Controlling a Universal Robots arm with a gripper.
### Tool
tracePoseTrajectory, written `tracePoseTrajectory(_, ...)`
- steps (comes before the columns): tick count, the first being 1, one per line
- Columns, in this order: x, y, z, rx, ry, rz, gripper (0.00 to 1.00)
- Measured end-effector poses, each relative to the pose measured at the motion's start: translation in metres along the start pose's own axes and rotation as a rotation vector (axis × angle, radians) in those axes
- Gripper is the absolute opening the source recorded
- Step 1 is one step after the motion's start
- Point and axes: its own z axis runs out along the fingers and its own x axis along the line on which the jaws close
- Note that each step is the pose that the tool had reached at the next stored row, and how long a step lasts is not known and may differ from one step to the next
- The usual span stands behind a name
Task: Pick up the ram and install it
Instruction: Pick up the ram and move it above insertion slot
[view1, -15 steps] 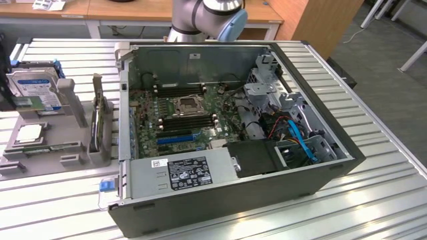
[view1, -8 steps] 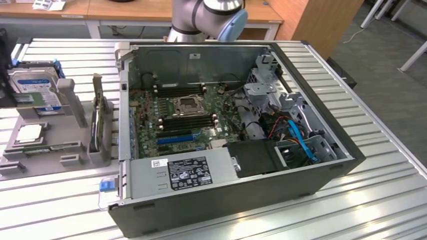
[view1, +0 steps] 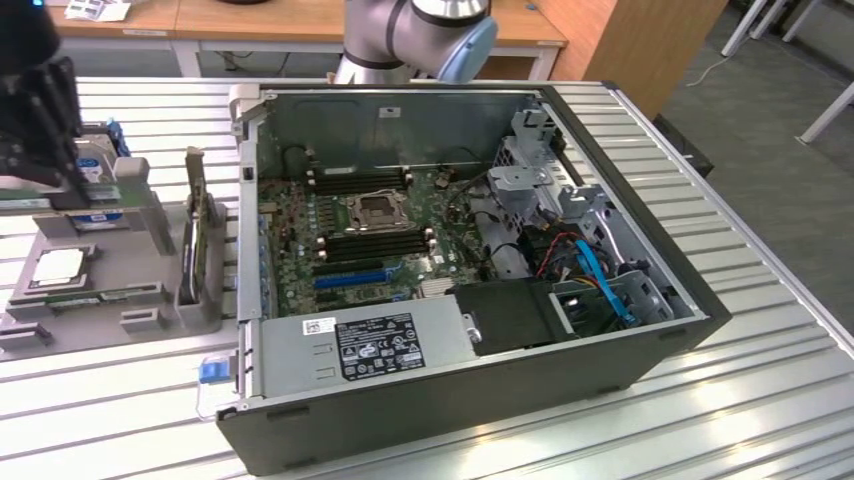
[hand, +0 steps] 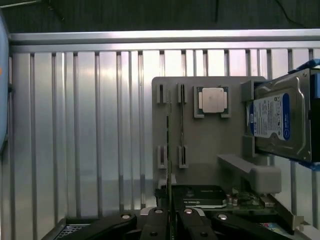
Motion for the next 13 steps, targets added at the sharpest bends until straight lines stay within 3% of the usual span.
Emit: tracePoseTrajectory(13, -0.003, -0.0595, -0.0014, -0.0008, -0.0005, -0.006, 0.14)
